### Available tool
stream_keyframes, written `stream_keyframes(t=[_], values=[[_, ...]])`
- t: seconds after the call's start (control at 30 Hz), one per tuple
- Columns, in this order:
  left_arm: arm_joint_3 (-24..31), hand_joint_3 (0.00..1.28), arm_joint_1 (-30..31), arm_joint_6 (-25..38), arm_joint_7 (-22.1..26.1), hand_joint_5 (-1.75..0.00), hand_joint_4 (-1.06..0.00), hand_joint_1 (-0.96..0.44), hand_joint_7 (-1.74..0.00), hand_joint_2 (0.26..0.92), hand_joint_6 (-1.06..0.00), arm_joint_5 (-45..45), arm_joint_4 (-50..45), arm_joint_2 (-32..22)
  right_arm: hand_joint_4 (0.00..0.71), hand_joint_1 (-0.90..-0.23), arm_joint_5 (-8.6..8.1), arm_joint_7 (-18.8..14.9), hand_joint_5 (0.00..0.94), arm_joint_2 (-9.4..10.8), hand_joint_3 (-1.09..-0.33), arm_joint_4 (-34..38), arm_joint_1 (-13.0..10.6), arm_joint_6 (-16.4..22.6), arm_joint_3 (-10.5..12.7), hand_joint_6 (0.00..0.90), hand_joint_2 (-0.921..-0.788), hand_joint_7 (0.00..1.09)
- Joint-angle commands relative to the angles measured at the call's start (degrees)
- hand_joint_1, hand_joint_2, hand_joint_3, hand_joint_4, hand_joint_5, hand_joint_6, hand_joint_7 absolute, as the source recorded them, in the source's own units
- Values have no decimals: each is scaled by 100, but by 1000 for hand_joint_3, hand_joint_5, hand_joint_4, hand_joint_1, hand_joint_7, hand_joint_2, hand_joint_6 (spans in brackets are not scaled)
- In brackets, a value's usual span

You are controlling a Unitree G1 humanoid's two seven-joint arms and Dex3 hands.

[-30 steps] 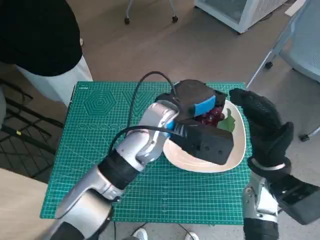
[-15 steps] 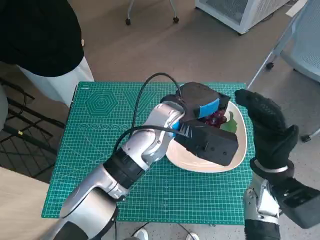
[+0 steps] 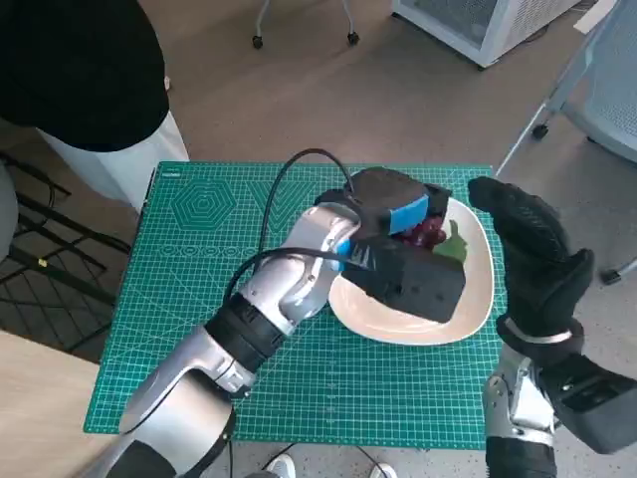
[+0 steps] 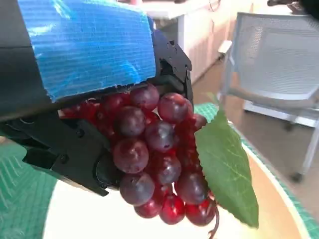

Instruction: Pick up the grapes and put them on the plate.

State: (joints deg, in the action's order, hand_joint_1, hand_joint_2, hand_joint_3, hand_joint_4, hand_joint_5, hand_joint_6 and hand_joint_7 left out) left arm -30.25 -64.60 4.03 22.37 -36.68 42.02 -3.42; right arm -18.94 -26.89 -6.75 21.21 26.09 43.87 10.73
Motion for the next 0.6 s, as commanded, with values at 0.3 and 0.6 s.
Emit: stream_keyframes(t=[0.3, 0.6], values=[[204, 36, -93, -1132, 82, -34, -27, -398, -7, 847, -161, 552, 668, -51, 271, -467, 55, 84, 0, 28, -572, 41, -113, -69, -68, 80, -921, 430], [414, 25, 0, -2169, -454, 0, -1, -545, -1, 885, -151, 731, 1232, -323, 270, -470, 38, 89, 0, 23, -574, 57, -94, -111, -109, 79, -921, 428]])
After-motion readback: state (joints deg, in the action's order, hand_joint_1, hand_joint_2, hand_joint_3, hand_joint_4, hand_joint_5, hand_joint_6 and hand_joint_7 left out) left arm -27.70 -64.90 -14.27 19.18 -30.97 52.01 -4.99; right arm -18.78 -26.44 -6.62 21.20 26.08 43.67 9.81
